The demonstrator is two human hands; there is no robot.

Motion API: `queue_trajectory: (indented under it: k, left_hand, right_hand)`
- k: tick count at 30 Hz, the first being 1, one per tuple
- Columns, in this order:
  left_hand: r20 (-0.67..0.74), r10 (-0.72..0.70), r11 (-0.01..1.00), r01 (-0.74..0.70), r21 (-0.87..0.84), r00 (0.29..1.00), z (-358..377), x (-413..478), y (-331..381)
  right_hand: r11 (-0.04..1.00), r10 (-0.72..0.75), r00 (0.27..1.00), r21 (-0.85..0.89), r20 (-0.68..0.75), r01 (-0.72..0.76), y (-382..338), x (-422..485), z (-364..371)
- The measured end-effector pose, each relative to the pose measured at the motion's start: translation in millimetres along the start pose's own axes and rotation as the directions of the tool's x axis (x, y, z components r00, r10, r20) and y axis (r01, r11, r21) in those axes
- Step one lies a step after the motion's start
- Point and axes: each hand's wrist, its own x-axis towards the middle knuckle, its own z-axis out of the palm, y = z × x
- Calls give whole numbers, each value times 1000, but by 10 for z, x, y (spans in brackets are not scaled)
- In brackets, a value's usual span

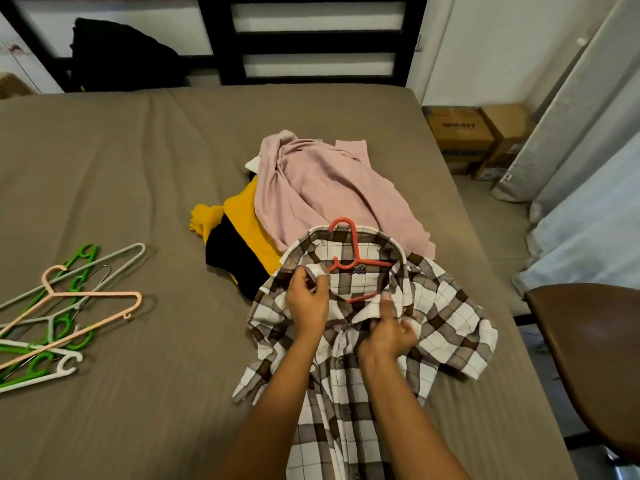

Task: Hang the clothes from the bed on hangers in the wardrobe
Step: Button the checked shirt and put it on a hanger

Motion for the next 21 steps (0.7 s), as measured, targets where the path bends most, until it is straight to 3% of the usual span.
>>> queue_trajectory:
  k: [2, 3, 6, 7, 9, 10, 12, 14, 16, 21]
  left_hand:
    - [66, -26, 996, 32, -84, 998, -28, 2, 109]
    - [100, -50, 992, 61, -113, 994, -39, -3, 143]
    - [197, -115, 965, 156, -208, 974, -87, -52, 221]
    - [236, -131, 955, 187, -232, 963, -111, -66, 233]
    - [331, -158, 935, 249, -253, 930, -153, -87, 232]
    - [379, -166, 931, 272, -245, 910, -171, -99, 230]
    - [471, -178, 929, 305, -208, 864, -197, -141, 255]
    - [539, -178, 928, 322, -185, 823, -222, -180, 280]
    - [571, -172, 932, 320, -170, 803, -247, -212, 310]
    - [517, -157, 947, 276, -163, 842, -293, -273, 361]
  right_hand:
    - [924, 327, 945, 210, -10, -318, -138, -65, 2]
    - [887, 409, 912, 233, 7, -399, -202, -67, -20]
    - [881, 423, 902, 190, 91, -432, -273, -15, -37]
    - [915, 371, 922, 130, 106, -383, -291, -31, -23]
    - [982, 101, 986, -171, 131, -78, -310, -59, -33]
    - [926, -80, 978, -348, 191, 144, -316, -61, -47]
    - [695, -316, 850, -506, 422, 510, -366, -100, -87]
    - [546, -323, 715, -495, 620, 676, -434, -123, -108]
    - [519, -220, 643, -470, 734, 714, -496, -150, -114]
    - [495, -90, 612, -498, 785, 712, -599, -185, -109]
